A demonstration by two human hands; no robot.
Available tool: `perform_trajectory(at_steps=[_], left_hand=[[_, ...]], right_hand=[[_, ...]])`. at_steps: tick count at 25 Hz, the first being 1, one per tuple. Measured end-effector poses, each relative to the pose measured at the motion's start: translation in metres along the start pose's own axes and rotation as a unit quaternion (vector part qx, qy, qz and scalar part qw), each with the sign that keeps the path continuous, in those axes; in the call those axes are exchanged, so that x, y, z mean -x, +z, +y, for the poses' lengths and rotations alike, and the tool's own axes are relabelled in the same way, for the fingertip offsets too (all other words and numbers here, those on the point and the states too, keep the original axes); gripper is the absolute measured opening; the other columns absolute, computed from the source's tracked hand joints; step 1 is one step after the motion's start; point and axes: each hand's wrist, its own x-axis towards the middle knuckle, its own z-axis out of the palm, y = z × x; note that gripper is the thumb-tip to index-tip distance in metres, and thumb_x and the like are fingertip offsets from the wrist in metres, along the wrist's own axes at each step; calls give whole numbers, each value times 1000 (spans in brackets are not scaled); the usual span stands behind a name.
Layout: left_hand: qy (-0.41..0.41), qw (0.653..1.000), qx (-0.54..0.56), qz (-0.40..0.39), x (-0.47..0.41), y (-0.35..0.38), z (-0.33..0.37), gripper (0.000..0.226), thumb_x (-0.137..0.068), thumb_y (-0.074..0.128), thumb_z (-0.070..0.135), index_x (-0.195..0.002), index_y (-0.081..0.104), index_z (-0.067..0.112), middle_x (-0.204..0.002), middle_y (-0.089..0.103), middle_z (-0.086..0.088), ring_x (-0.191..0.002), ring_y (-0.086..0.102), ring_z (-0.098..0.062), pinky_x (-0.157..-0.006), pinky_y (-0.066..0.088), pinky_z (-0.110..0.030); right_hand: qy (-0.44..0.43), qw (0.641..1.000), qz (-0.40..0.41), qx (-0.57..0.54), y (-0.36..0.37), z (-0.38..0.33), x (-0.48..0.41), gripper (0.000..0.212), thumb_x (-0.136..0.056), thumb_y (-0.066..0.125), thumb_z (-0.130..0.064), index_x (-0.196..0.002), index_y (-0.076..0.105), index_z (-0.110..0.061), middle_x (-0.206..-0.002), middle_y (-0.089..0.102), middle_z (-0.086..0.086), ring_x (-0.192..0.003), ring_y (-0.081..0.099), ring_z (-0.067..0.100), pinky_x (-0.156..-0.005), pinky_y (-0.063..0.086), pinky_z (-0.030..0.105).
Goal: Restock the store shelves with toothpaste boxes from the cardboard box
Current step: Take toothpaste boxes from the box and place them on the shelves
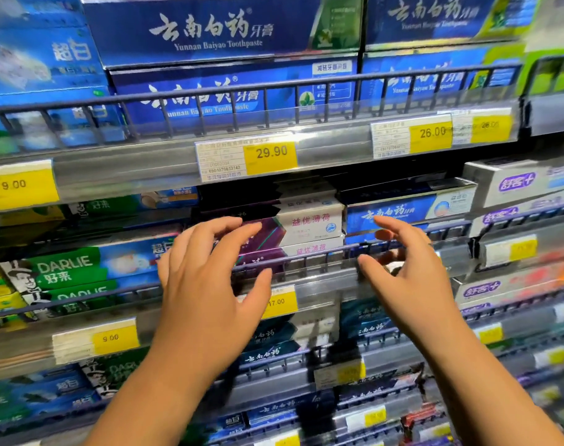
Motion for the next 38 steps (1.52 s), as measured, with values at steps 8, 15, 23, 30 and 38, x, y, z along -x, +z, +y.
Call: perform_trajectory(at_steps=[8,15,23,30,38], left_hand=[[49,999,12,6,-24,62,64,49,-77,55,44,-124,58,29,-126,55,6,-119,43,-16,-98,29,-38],[8,996,-89,23,-56,114,97,54,-73,53,48,-123,56,28,-120,56,-4,-113,47,-28,-96,38,-50],[-12,981,-183,56,-56,130,99,54,-67,82,31,-115,59,25,-106,59,-8,-104,51,-35,-91,26,-46],[-15,979,-194,56,-59,129,99,52,-66,84,30,-113,60,25,-104,60,-7,-100,54,-36,-90,29,-49],[-8,979,-192,63,-59,128,97,49,-67,83,32,-112,61,26,-102,60,-4,-94,55,-34,-89,27,-46]], right_hand=[[-36,997,30,58,-80,65,-34,45,-82,68,-14,-118,52,-36,-113,52,-3,-86,52,-7,-77,36,6],[-160,978,12,137,-126,98,-79,48,-74,71,-3,-119,58,-15,-114,50,8,-83,40,1,-72,34,19],[-205,966,-8,156,-120,99,-95,53,-72,71,-7,-121,58,-22,-128,45,0,-88,59,24,-70,50,33],[-195,959,-7,204,-114,96,-100,49,-74,71,-10,-119,58,-23,-129,49,0,-76,60,32,-60,48,35],[-204,957,2,208,-112,96,-100,48,-72,71,-7,-115,59,-22,-125,49,2,-74,59,33,-59,42,30]])
